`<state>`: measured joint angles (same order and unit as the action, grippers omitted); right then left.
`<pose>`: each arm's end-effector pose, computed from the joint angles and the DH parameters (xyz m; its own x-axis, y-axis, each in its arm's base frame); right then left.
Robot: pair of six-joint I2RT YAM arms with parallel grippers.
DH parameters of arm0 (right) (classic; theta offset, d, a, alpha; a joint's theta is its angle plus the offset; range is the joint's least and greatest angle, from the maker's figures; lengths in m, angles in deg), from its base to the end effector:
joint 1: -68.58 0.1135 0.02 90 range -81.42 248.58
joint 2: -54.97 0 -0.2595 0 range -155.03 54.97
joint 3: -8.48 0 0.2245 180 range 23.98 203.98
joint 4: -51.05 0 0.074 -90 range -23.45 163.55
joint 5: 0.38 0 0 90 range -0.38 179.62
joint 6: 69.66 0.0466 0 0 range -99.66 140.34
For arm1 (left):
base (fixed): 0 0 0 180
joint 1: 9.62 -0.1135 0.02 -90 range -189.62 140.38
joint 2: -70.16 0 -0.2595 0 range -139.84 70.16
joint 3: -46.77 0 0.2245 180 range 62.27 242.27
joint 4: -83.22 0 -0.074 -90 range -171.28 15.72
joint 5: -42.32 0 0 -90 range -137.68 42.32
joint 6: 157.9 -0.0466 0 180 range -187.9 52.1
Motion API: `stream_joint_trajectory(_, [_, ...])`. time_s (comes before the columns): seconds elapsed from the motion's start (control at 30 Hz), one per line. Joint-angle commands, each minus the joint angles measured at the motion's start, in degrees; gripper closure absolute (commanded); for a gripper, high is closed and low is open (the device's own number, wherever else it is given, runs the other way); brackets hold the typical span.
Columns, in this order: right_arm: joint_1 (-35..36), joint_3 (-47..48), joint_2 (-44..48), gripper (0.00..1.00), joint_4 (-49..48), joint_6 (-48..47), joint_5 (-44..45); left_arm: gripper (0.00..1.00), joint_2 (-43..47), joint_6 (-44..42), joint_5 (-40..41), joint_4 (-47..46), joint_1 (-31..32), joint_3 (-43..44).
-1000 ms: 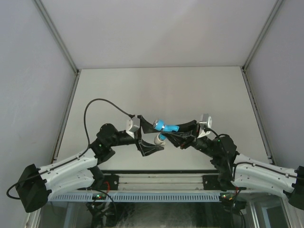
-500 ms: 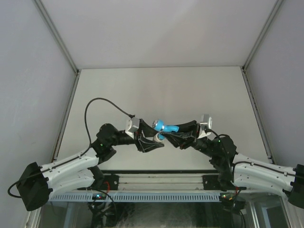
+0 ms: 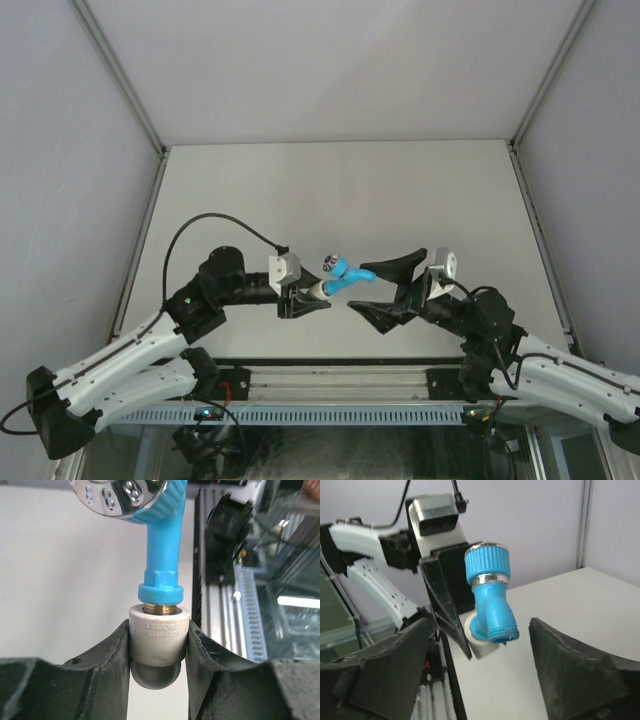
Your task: Install the water faucets
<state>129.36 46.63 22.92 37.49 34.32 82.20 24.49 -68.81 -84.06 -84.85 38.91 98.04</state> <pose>0.0614 0.1221 0.3155 -0.0640 0.3762 -0.9243 -0.9371 0.2958 0.1853 0.0938 -0.1479 0.3087 -0.0572 0.0841 -0.9948 0.9947 0.0901 -0.0496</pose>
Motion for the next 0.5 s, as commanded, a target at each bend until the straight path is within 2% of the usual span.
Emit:
stream_joint_trajectory(0.0, [-3.33,3.62,5.75,0.16,17.81,-6.47,-8.2,1.0,1.32,-13.16,3.89,21.97,-0.88,8.97])
stream_joint_trajectory(0.1, [-5.88,8.85,5.65,0.15,28.47,-9.06,-9.18,1.0,0.08,-17.03,3.14,29.4,-0.89,13.22])
stream_joint_trajectory(0.17, [-7.3,11.31,4.39,0.15,32.22,-10.78,-13.28,1.0,-0.61,-18.18,2.6,31.99,-0.69,15.4])
stream_joint_trajectory(0.33, [-8.83,16.65,-1.83,0.16,36.47,-10.63,-16.93,1.0,-1.91,-26.45,1.5,41.5,-0.05,21.33])
stream_joint_trajectory(0.47, [-9.23,17.89,-6.7,0.22,33.32,-8.43,-24.12,1.0,-2.33,-28.86,4.51,44.31,0.15,23.4])
